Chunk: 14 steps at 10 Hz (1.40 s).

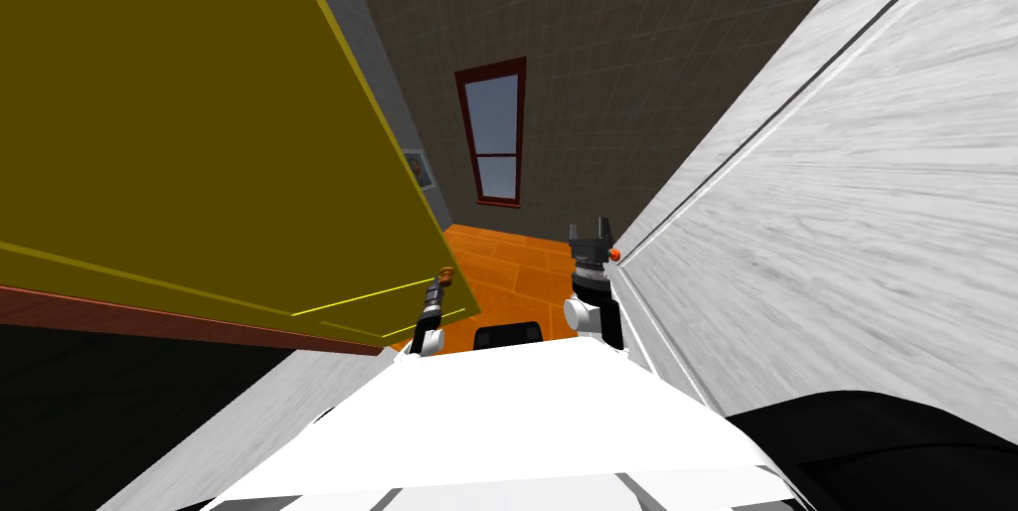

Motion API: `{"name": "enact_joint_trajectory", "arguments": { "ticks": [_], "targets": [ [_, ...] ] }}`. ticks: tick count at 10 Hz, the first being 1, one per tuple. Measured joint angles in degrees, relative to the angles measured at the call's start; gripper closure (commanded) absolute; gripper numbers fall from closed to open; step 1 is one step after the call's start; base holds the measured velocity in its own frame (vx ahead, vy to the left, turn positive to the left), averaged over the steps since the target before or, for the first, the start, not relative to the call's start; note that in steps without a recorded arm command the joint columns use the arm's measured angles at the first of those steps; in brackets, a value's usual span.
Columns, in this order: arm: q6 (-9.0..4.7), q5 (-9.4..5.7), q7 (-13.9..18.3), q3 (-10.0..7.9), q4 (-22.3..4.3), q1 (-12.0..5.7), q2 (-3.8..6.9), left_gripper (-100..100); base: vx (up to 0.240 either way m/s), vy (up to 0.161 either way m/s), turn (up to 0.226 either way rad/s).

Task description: Push the door open

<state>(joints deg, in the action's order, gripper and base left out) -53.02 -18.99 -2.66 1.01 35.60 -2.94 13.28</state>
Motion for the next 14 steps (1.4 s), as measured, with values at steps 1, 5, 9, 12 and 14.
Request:
{"name": "enact_joint_trajectory", "arguments": {
  "ticks": [1,5,9,12,14],
  "targets": [
    [0.0,-0.34,1.4,-0.18,-0.3,-0.3,-0.32,100,0.032,0.009,0.002],
    [0.12,-1.55,7.1,-0.73,-1.4,-1.21,-1.26,100,0.051,0.009,0.008],
    [0.28,-3.19,12.9,-1.22,-1.0,-1.73,-1.98,-100,0.014,0.026,-0.008],
    [-0.09,-5.02,16.4,-0.5,-0.7,-1.86,-2.55,-100,-0.069,0.018,-0.045],
    [0.42,-6.54,19.2,0.31,0.5,-1.44,-3.36,-100,-0.068,0.028,-0.051]
  ]
}}
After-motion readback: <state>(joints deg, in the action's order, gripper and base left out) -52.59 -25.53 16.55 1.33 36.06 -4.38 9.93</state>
